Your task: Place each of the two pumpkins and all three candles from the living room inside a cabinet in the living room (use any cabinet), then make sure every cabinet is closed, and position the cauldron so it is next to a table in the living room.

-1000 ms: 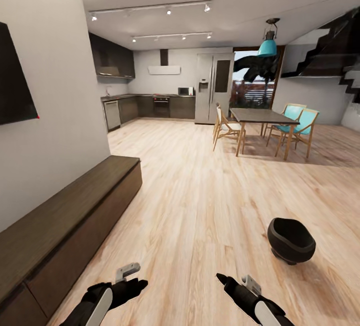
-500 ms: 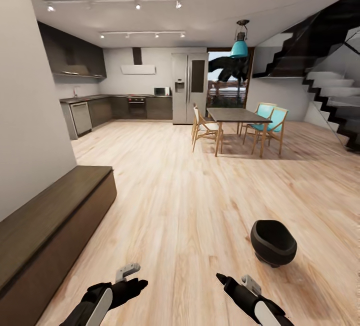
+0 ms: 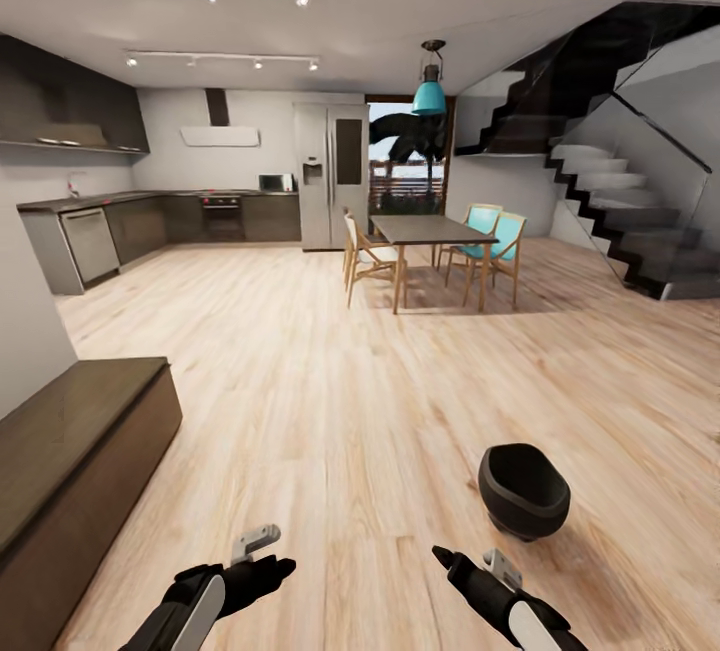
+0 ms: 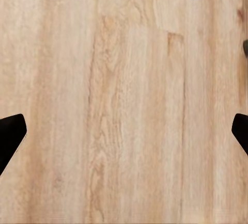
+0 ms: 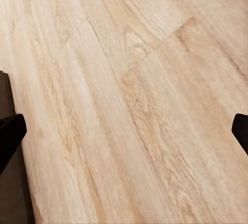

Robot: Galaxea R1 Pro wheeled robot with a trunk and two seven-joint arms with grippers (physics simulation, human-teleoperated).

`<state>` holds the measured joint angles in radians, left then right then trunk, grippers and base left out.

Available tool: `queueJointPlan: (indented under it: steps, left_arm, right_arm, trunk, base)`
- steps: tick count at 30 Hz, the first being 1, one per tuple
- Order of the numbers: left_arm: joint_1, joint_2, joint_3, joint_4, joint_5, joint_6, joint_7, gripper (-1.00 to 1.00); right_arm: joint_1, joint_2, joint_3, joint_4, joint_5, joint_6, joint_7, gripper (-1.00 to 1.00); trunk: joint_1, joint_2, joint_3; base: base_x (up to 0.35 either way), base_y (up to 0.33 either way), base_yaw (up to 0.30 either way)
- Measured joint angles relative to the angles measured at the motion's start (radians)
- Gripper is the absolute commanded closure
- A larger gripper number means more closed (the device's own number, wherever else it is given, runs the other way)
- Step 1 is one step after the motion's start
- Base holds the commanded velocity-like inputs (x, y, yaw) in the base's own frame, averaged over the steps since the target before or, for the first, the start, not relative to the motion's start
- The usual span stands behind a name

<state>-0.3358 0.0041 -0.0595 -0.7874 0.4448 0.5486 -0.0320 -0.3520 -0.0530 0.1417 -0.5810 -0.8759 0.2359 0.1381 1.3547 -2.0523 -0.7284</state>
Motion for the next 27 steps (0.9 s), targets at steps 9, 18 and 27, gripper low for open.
queueJointPlan:
  steps: [9, 18, 27]
  left_arm:
    - [0.0, 0.0, 0.001, 0.0, 0.0, 0.0, 0.0, -1.0]
    - [0.0, -0.001, 0.0, 0.021, -0.004, -0.009, -0.001, -1.0]
    - [0.0, -0.001, 0.0, 0.022, -0.004, -0.011, 0.0, -1.0]
  right_arm:
    - [0.0, 0.0, 0.001, 0.032, 0.005, -0.075, -0.006, -1.0]
    - [0.0, 0.0, -0.002, 0.076, -0.003, -0.094, -0.003, -1.0]
    - [0.0, 0.0, -0.002, 0.073, -0.006, -0.087, -0.003, -1.0]
  trunk:
    - [0.0, 0.0, -0.001]
    - [0.0, 0.0, -0.001]
    - [0.0, 0.0, -0.001]
  base:
    - [0.261, 0.233, -0.048]
    - [0.298, 0.034, -0.001]
    - [0.329, 0.0, -0.007]
